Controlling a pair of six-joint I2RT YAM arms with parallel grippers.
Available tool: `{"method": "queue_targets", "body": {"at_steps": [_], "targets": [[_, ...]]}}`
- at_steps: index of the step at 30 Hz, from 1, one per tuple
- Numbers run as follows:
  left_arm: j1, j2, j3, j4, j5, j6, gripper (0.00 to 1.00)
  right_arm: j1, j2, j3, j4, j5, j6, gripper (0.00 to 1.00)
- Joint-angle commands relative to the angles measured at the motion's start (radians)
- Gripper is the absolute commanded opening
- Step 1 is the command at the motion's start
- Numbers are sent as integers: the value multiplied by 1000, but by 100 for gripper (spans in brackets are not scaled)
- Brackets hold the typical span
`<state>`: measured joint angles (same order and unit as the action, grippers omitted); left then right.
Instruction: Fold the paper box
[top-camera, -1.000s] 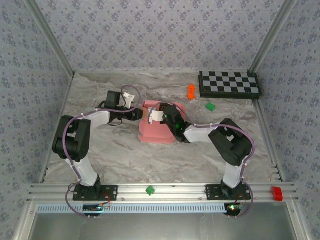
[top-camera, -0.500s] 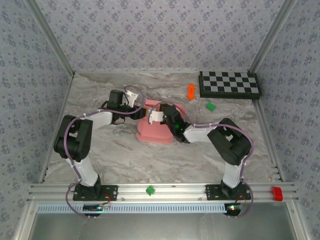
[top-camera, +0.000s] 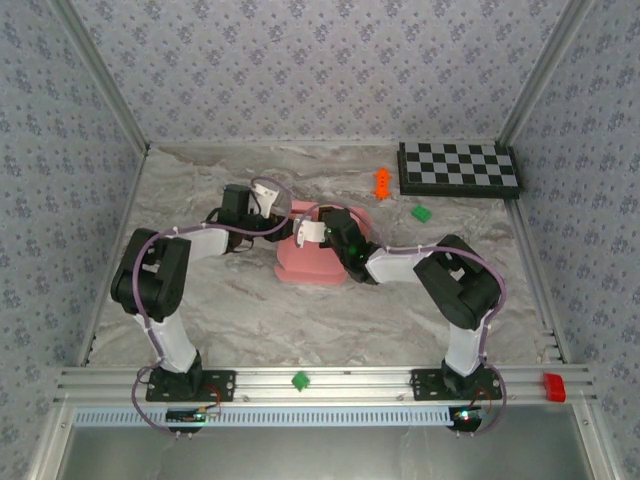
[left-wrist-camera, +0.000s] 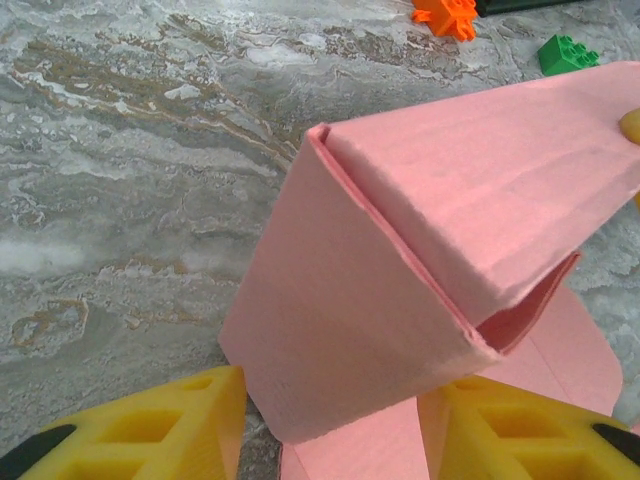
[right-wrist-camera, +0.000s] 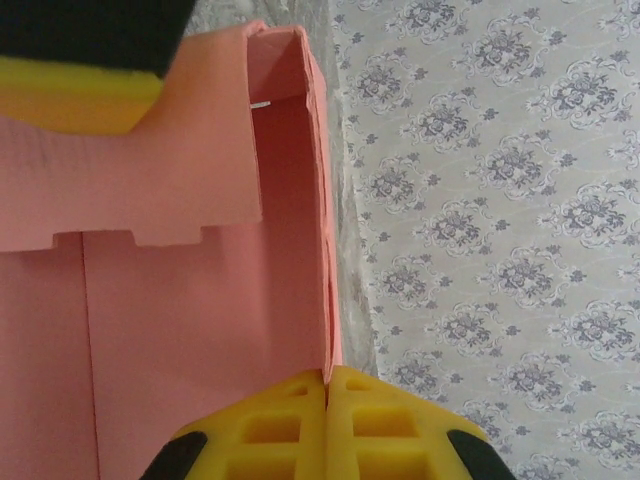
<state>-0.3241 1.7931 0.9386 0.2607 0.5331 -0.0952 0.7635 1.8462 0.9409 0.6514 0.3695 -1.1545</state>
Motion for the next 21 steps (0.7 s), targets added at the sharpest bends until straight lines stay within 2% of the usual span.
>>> {"method": "queue_targets", "body": {"at_steps": [1,10,21], "targets": [[-15,21,1,75,-16,-6,49,-2,12,31,-35,-26,29,0],[-16,43,-3,118,-14,-31,48,-4,18,39,-54,-26,36,0],[-29,43,-50,161,-69,-43,41,-4,23,49,-58,-12,53,0]]}}
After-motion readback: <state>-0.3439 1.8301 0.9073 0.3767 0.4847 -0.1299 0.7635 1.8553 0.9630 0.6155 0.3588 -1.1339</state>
